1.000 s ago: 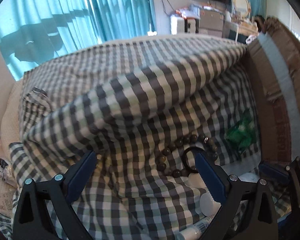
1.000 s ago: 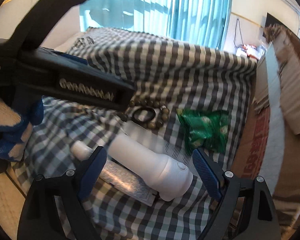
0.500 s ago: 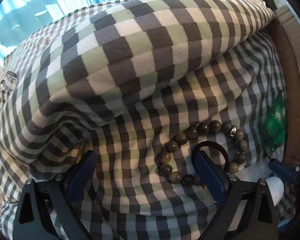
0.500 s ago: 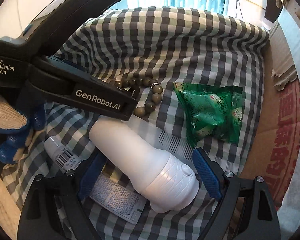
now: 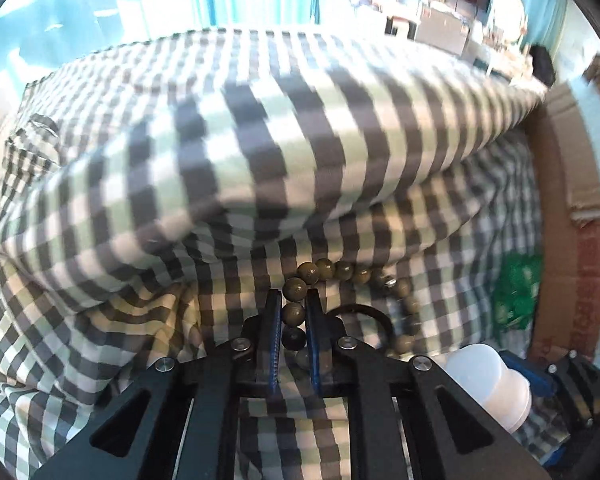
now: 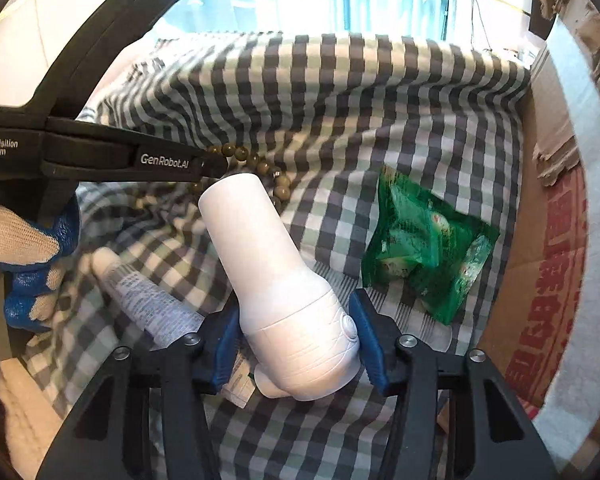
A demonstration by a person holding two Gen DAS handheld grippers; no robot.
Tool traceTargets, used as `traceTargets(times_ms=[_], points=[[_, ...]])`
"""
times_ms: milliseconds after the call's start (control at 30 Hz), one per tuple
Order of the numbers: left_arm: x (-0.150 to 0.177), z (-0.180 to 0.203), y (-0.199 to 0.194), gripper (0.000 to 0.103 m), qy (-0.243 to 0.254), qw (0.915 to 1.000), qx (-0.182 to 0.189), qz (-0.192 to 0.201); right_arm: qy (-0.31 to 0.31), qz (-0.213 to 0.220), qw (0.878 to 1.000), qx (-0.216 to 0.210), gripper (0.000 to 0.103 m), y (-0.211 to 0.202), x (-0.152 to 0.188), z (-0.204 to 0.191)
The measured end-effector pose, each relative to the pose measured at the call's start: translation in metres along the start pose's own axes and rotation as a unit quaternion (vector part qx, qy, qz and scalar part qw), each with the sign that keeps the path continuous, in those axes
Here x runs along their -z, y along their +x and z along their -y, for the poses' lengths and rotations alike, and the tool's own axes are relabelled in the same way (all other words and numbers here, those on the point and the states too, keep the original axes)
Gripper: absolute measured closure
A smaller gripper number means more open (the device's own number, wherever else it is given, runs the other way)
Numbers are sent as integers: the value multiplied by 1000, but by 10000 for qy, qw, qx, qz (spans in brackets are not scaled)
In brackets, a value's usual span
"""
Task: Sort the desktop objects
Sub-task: 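Grasp the brown bead bracelet with the left tool while the right tool grasps the white bottle, then lift the bracelet and white bottle and carry them over the cardboard box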
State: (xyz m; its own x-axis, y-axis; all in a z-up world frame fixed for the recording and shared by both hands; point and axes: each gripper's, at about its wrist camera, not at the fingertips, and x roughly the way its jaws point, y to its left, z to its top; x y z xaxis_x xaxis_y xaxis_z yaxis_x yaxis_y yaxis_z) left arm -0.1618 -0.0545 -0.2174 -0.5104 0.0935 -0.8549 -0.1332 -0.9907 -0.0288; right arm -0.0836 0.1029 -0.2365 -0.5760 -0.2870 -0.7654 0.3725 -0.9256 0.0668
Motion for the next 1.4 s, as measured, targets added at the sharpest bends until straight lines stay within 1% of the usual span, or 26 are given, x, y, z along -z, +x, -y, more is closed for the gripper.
traceTargets(times_ms=[67,233,367,433,500,600,667,767,800,1000,1100,1333,1400], points=[[1,-3,-10,92,-64,9998,178,97,3,149,9999,-29,51,-12,-2,0],[3,-5,-36,92,-99,9990,248,349,12,454,9990,-53,51,-38,-5,0],[5,3,-57,92,-53,9979,293,573,21,663,9978,-32,51,-59,-10,-8],[-2,-3,-65,92,-19,9973,287,679,6,788,9969,-23,51,-70,-10,-5],[-8,-22,-67,92,-15,9963,299,804,1,879,9961,-50,51,-70,-14,-12],[-10,-20,-85,92,-27,9946,294,994,9,1050,9944,-73,51,-82,-19,-11],[-12,-14,-98,92,-22,9933,301,1118,-5,1186,9929,-59,51,-100,-28,-11],[-6,-12,-119,92,-31,9910,321,1296,-39,1348,9909,-42,51,-114,-28,-20],[-3,-13,-128,92,-15,9903,325,1353,-45,1401,9901,-24,51,-111,-27,-20],[1,-8,-148,92,87,9868,393,1569,-65,1706,9853,11,51,-134,-27,-27],[0,-2,-160,92,118,9850,363,1685,-82,1839,9829,38,51,-146,-26,-28],[4,12,-199,92,173,9774,324,2083,-55,2235,9747,77,51,-179,-21,-27],[4,16,-208,92,130,9763,330,2133,-46,2353,9719,102,51,-190,-21,-27]])
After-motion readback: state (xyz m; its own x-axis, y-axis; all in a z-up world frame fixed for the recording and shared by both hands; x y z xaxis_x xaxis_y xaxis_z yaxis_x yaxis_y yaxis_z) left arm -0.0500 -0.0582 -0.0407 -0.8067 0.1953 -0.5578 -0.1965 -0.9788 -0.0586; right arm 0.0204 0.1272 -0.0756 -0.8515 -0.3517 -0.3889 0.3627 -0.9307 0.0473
